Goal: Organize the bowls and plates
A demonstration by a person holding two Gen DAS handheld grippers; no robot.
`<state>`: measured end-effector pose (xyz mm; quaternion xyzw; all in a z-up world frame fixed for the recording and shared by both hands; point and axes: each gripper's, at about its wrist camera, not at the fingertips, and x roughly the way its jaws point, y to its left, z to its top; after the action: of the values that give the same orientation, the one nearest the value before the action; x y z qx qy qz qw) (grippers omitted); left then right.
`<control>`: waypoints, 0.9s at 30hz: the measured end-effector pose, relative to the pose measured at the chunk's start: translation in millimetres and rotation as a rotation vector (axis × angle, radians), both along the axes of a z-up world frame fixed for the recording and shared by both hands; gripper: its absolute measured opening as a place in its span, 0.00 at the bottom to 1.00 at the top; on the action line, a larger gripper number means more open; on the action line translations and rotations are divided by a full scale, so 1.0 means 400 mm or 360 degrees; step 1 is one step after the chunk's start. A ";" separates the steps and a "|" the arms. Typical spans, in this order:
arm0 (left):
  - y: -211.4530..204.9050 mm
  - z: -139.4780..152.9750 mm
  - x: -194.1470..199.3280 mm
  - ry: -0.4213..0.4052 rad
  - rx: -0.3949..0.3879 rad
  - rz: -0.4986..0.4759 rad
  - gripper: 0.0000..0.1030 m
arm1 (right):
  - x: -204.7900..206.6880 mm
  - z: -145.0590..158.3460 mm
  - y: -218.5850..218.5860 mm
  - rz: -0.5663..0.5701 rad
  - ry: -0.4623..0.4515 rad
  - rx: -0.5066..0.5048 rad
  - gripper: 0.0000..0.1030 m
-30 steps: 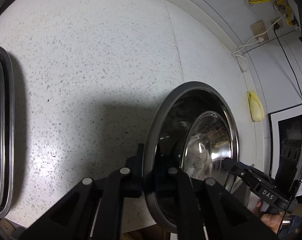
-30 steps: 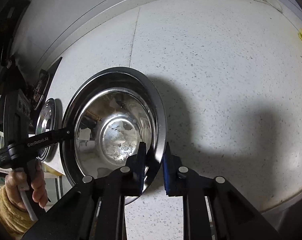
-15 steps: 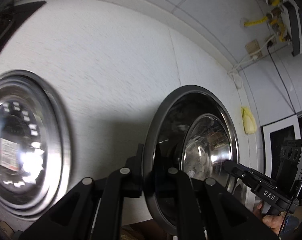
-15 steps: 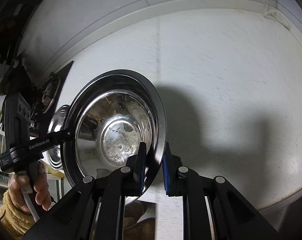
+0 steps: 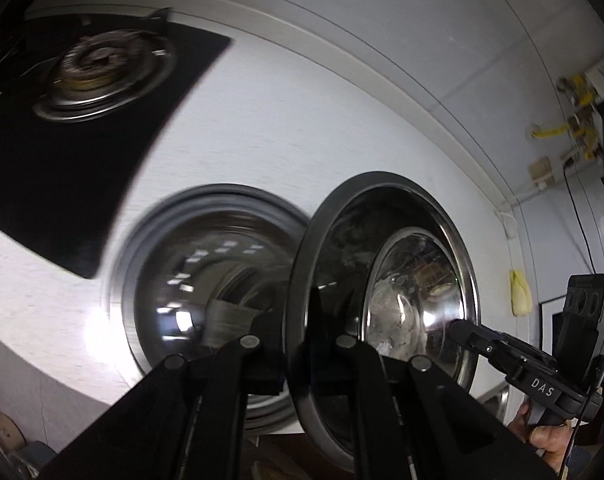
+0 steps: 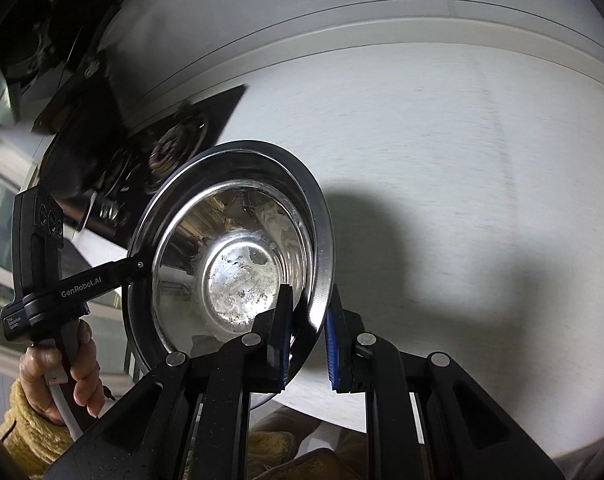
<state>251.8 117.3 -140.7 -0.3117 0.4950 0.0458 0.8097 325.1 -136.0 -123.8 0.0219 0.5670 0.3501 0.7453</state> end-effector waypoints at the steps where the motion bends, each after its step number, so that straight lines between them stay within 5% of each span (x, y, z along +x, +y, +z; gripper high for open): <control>1: 0.021 -0.005 -0.010 0.0004 0.0001 0.0012 0.07 | -0.005 -0.005 0.020 0.0012 0.0005 -0.0003 0.13; 14: 0.163 -0.100 -0.056 0.0077 -0.0035 -0.0052 0.07 | -0.060 -0.079 0.144 -0.0067 0.0089 -0.0066 0.13; 27: 0.157 -0.127 -0.102 -0.0007 0.0019 0.0085 0.07 | -0.050 -0.114 0.149 -0.0052 0.0060 -0.0030 0.13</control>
<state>211.1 180.3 -191.5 -0.3199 0.4845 0.0696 0.8112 305.2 -76.3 -169.4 0.0308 0.5839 0.3320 0.7402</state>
